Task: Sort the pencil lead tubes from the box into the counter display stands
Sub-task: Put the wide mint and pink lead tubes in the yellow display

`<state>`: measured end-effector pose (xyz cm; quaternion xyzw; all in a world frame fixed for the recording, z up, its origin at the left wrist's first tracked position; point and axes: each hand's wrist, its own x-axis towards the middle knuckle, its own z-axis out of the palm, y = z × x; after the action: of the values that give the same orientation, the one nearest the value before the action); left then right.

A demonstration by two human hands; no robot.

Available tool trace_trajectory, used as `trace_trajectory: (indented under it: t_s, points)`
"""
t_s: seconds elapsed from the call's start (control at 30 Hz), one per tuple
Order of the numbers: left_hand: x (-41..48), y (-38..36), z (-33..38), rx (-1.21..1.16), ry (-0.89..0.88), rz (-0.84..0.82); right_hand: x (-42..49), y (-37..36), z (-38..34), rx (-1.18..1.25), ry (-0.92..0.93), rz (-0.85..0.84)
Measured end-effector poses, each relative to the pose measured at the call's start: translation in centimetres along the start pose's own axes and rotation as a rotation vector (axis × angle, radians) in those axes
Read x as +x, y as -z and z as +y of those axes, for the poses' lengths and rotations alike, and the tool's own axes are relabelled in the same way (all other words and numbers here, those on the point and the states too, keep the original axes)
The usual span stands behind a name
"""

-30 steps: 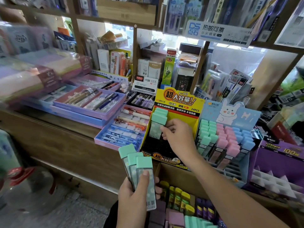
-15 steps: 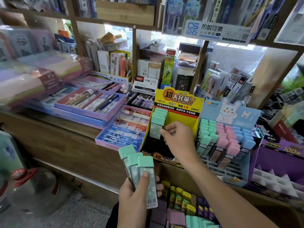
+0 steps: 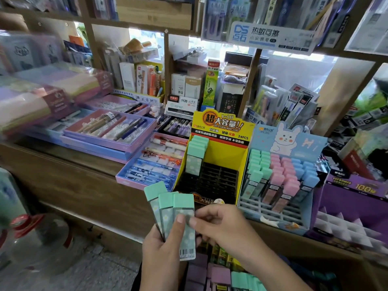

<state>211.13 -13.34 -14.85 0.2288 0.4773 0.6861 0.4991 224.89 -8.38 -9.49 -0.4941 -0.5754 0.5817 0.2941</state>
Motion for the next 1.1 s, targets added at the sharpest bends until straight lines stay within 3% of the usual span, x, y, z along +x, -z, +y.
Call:
trace_trajectory:
  t_s: [0.27,0.53,0.77,1.1]
  points:
    - [0.1,-0.1,-0.2,0.031,-0.013,0.022,0.4,0.1,0.7,0.061,-0.014,0.024]
    - [0.1,-0.4,-0.4,-0.029,0.044,0.027,2.4,2.6,-1.4,0.105,0.146,0.236]
    - [0.3,-0.3,-0.6,-0.034,0.038,0.032,5.6,3.4,-3.5,-0.014,0.321,0.388]
    - [0.5,-0.2,-0.4,-0.014,0.052,0.044,9.0,2.6,-2.6,-0.180,0.365,0.391]
